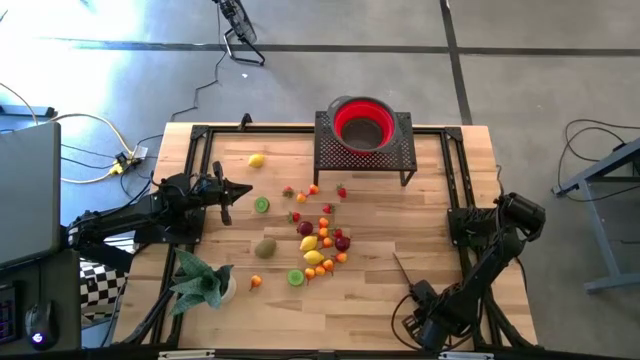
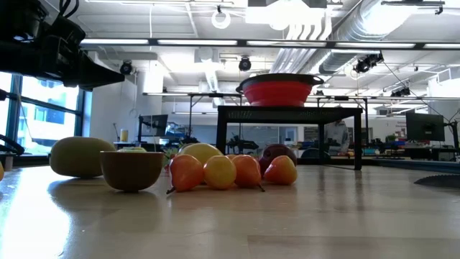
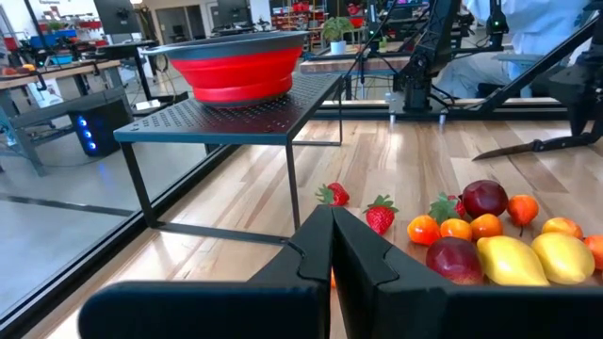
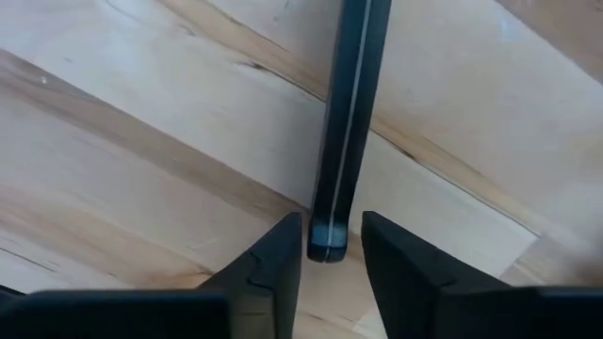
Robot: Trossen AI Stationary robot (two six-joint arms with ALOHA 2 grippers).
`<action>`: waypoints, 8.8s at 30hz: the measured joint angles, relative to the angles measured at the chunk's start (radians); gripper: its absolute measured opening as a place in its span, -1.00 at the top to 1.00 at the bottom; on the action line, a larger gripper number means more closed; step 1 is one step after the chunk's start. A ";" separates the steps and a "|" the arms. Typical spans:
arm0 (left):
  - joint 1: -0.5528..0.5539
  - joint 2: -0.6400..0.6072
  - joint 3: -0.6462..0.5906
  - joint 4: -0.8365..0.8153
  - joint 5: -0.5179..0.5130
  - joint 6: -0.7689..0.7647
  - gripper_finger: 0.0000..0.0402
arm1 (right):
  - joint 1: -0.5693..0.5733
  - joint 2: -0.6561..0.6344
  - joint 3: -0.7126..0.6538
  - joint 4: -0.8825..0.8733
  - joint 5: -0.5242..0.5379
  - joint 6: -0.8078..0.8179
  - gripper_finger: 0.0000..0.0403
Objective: Pick & Place Fruit
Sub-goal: Put the knife on the shelf
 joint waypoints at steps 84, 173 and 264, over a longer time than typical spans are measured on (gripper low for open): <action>0.000 0.000 0.000 0.008 -0.001 0.003 1.00 | -0.575 -0.660 0.001 -0.459 0.548 -0.118 0.80; 0.000 0.000 0.000 0.032 -0.059 0.169 1.00 | -1.669 -0.627 0.001 -0.141 -0.070 -1.021 0.63; 0.000 0.000 0.000 0.032 -0.059 0.161 1.00 | -1.065 -0.690 -0.428 0.428 0.888 -0.946 0.99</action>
